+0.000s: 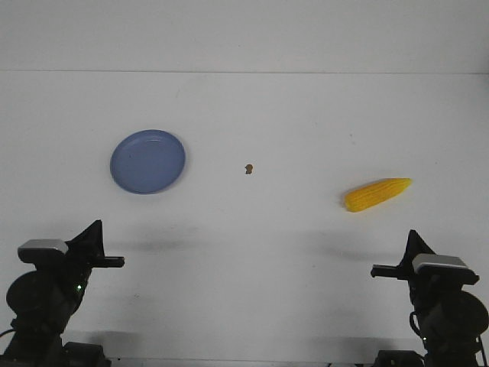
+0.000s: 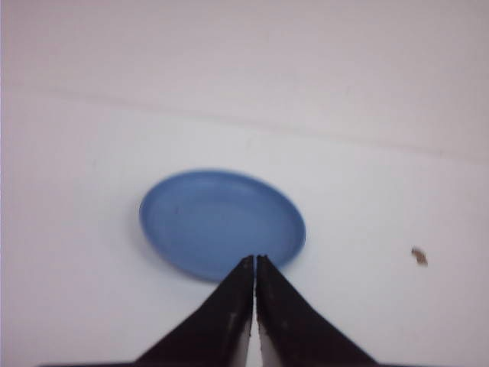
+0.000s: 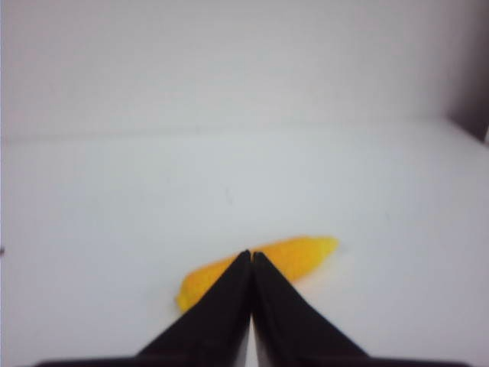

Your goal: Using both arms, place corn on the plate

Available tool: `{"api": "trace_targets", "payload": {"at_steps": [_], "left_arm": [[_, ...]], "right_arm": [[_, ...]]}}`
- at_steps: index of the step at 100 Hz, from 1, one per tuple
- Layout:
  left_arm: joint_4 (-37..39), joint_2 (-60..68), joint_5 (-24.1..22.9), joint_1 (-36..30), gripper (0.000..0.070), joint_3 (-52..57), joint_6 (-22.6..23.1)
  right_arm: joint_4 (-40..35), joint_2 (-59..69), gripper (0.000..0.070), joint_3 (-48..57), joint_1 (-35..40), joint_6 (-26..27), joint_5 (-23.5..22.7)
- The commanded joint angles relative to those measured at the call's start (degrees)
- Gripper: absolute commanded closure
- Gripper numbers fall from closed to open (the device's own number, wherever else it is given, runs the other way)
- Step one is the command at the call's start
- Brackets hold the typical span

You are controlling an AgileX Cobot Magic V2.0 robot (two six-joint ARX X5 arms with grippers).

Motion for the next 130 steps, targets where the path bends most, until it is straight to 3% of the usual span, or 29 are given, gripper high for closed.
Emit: {"api": "trace_targets", "payload": {"at_steps": [1, 19, 60, 66, 78, 84, 112, 130], "left_arm": [[-5.42, 5.03, -0.02, 0.02, 0.0685, 6.49, 0.02], [-16.96, 17.59, -0.02, 0.02, 0.0685, 19.34, 1.51], [-21.03, 26.97, 2.19, 0.0, 0.0681, 23.54, 3.19], [-21.0, 26.97, 2.19, 0.0, 0.0634, 23.54, 3.06], [-21.05, 26.97, 2.01, 0.07, 0.0273, 23.54, 1.97], [-21.07, 26.95, 2.01, 0.04, 0.0171, 23.54, 1.53], [-19.54, 28.37, 2.03, 0.15, 0.0156, 23.54, 1.05], [-14.4, 39.19, 2.19, 2.45, 0.0155, 25.77, -0.92]], "right_arm": [[-3.98, 4.68, 0.0699, 5.4, -0.15, 0.94, -0.02], [-12.28, 17.22, 0.0699, 15.74, -0.15, -0.04, -0.04], [-13.11, 30.75, 0.0693, 19.34, -0.15, -0.68, -0.04], [-13.16, 30.88, 0.0607, 19.34, -0.15, -0.33, -0.13], [-13.25, 30.73, 0.0154, 19.34, -0.13, 0.68, -0.2], [-13.64, 30.47, 0.0037, 19.34, -0.15, 1.18, -0.15], [-14.36, 30.36, 0.0025, 19.34, -0.15, 1.18, -0.17], [-14.43, 30.36, 0.0025, 19.34, -0.15, 1.6, -0.2]]}}
